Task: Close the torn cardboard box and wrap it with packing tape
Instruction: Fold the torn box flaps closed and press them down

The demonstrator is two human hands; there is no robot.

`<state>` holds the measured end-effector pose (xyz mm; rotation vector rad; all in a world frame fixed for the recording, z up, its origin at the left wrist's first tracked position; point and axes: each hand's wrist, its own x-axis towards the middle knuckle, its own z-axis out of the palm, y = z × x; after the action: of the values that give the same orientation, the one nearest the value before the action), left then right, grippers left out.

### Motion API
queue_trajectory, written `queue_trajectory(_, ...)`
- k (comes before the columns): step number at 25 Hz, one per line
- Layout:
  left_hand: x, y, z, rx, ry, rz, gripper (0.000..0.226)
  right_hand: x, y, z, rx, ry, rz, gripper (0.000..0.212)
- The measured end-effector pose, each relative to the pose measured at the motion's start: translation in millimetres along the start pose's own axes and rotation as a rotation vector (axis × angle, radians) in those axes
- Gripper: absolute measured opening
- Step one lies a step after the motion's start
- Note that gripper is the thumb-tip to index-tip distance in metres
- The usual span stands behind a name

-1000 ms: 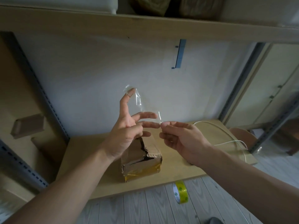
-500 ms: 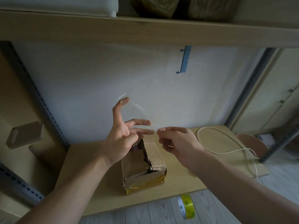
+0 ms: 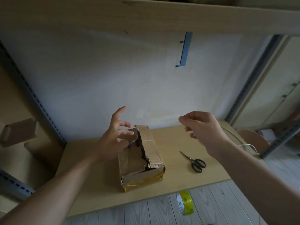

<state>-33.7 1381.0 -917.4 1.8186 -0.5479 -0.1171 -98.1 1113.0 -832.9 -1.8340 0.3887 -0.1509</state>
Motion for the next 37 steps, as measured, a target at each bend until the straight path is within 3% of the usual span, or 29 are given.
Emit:
queue_trajectory(3, 1.5, -23.3, 3.0, 0.291, -0.044, -0.080, 0.089, 7.6, 1.7, -12.3, -0.059, 0.017, 0.004, 0.017)
queue_trajectory(7, 8.4, -46.6, 16.4, 0.680, -0.111, -0.108, 0.070, 15.4, 4.8, -24.8, -0.071, -0.016, 0.067, 0.022)
queue_trajectory(10, 18.6, -62.1, 24.4, 0.858, -0.225, -0.141, 0.091, 18.6, 8.2, -32.9, -0.266, -0.005, 0.017, 0.020)
queue_trajectory(15, 36.8, -83.5, 49.6, 0.819, -0.329, -0.335, 0.104, 18.2, 11.9, -42.2, -0.586, 0.021, -0.069, 0.040)
queue_trajectory(18, 54.4, -86.4, 55.0, 0.933, -0.358, -0.368, 0.117, 15.0, 14.9, -50.6, -0.774, 0.047, -0.132, 0.045)
queue_trajectory(24, 72.0, -85.0, 38.3, 0.889, -0.340, -0.374, 0.133, 7.7, 25.7, -65.8, -0.846, 0.011, -0.144, 0.053)
queue_trajectory(29, 72.1, -83.6, 43.4, 1.129, -0.385, -0.472, 0.125, 9.6, 30.2, -73.8, -0.881, 0.013, -0.152, 0.054)
queue_trajectory(37, 35.3, -74.4, 48.4, 1.244, -0.252, -0.797, 0.115, 10.4, 23.5, -60.0, -0.875, 0.022, -0.174, 0.050)
